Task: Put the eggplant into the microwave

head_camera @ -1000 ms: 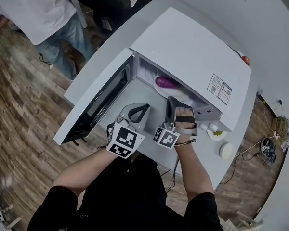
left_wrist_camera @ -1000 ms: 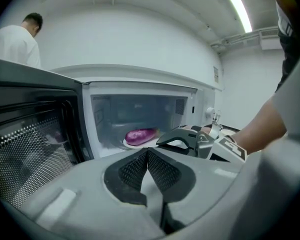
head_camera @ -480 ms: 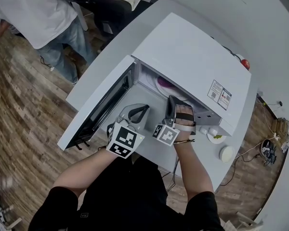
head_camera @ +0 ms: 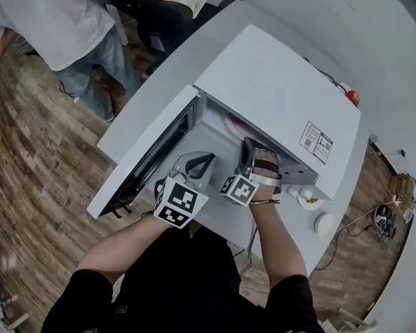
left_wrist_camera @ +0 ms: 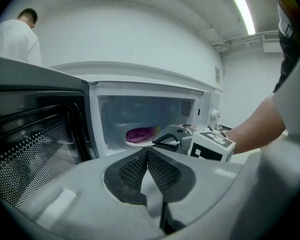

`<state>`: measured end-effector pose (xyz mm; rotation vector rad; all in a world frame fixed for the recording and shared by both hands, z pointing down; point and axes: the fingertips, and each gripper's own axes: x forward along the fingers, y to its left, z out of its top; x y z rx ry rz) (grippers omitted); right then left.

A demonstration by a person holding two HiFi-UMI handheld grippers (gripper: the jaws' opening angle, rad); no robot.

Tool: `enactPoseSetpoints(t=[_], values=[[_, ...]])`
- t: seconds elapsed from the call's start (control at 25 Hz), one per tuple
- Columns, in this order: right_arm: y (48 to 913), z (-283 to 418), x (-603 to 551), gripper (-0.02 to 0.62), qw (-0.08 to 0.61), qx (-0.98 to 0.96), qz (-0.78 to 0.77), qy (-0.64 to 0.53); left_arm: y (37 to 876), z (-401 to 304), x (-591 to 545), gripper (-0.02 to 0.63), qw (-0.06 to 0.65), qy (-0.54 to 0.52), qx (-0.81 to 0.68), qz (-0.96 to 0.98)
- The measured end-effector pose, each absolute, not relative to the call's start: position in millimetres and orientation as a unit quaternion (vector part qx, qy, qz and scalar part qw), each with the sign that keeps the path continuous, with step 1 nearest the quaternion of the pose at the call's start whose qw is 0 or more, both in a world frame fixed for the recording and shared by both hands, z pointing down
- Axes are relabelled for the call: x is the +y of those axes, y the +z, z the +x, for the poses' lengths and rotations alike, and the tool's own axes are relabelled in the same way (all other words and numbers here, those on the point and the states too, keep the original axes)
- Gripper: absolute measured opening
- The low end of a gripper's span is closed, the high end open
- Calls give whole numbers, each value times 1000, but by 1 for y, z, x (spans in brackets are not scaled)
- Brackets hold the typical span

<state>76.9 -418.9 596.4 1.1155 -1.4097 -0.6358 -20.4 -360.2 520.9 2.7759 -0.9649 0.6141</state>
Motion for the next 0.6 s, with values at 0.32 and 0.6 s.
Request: enactPoseSetpoints(t=[0.32, 0.6], values=[[596, 86, -415, 38, 578, -623, 484, -210, 516, -26, -361, 8, 75, 215, -320, 920], [596, 94, -408, 46, 580, -632, 485, -171, 515, -28, -359, 8, 85, 219, -320, 918]])
